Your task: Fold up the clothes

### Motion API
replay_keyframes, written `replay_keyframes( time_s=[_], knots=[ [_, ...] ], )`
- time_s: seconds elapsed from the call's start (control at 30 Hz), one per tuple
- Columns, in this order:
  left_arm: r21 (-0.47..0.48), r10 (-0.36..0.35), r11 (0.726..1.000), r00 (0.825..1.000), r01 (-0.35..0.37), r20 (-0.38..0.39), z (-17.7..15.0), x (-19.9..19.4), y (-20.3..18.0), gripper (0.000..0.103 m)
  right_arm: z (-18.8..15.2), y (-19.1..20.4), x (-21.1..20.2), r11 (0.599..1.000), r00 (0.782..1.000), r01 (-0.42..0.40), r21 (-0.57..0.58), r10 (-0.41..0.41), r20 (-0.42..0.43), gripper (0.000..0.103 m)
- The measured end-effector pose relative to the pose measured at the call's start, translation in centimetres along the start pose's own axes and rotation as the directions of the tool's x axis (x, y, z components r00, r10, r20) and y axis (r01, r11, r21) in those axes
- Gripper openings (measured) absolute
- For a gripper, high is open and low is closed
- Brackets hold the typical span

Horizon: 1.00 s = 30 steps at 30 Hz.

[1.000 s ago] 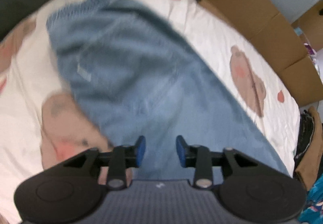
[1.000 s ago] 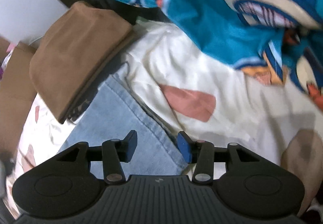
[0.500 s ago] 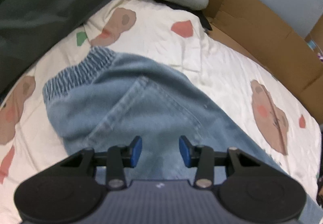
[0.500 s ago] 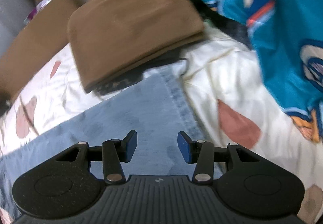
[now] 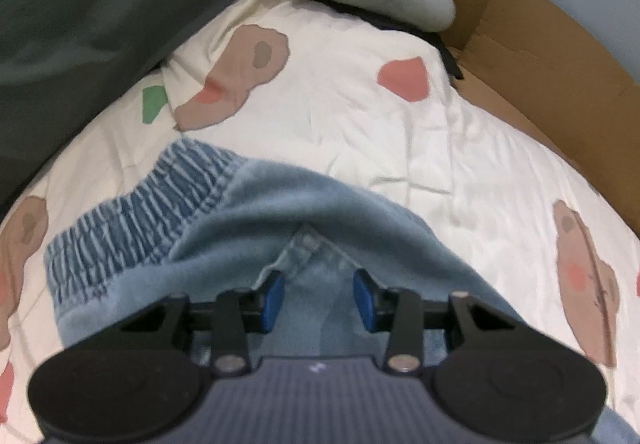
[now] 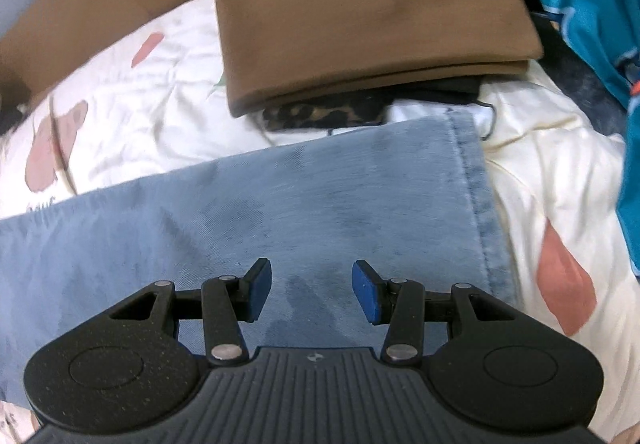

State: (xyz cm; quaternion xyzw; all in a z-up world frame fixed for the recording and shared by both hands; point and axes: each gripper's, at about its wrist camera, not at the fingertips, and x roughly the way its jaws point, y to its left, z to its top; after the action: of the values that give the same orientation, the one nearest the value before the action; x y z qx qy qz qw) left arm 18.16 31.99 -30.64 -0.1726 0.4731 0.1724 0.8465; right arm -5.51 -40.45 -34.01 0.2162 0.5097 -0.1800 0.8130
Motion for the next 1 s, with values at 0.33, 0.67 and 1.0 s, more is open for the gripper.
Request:
replay_keyframes(
  time_s=[0.33,0.67,1.0],
  knots=[
    [0.048,0.041,0.998,0.998,-0.043,0.043,3.4,2.9,-0.8,0.039,1.8,2.7,2.0,0.998,1.0,0.007,-0.066,-0.007,0.001,0.052],
    [0.104,0.029,0.994,0.999,-0.026,-0.03,4.7,6.5,-1.0,0.035,3.5,3.9,4.1,0.993,1.0,0.019,-0.117,-0.019,-0.003,0.052],
    [0.184,0.015,0.983,0.999,-0.006,-0.047,5.1,8.4,-1.6,0.033,3.7,4.8,5.6,0.988,1.0,0.022,-0.154,-0.02,0.019,0.056]
  ],
)
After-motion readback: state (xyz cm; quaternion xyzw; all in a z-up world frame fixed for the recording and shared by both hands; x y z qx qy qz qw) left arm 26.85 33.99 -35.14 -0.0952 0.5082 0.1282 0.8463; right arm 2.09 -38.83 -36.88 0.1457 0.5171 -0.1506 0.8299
